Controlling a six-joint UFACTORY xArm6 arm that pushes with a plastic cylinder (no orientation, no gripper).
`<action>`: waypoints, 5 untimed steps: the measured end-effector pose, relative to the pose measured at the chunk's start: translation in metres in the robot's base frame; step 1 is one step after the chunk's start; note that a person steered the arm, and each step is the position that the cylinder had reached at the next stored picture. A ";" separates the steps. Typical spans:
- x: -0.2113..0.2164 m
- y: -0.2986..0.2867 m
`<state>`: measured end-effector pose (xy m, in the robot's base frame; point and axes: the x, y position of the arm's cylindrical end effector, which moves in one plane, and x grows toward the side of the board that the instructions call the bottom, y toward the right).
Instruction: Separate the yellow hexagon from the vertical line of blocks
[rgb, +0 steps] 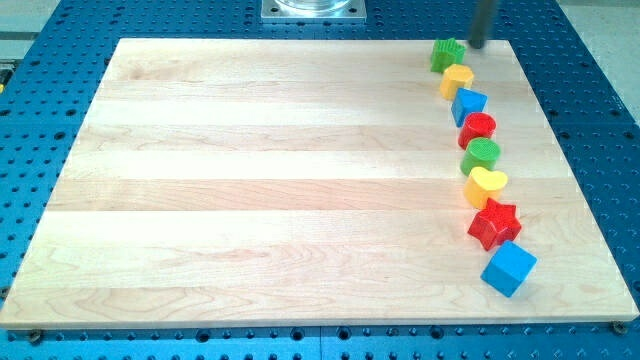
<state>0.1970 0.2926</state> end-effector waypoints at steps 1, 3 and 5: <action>0.105 0.005; 0.108 -0.107; 0.083 -0.176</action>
<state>0.2804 0.1165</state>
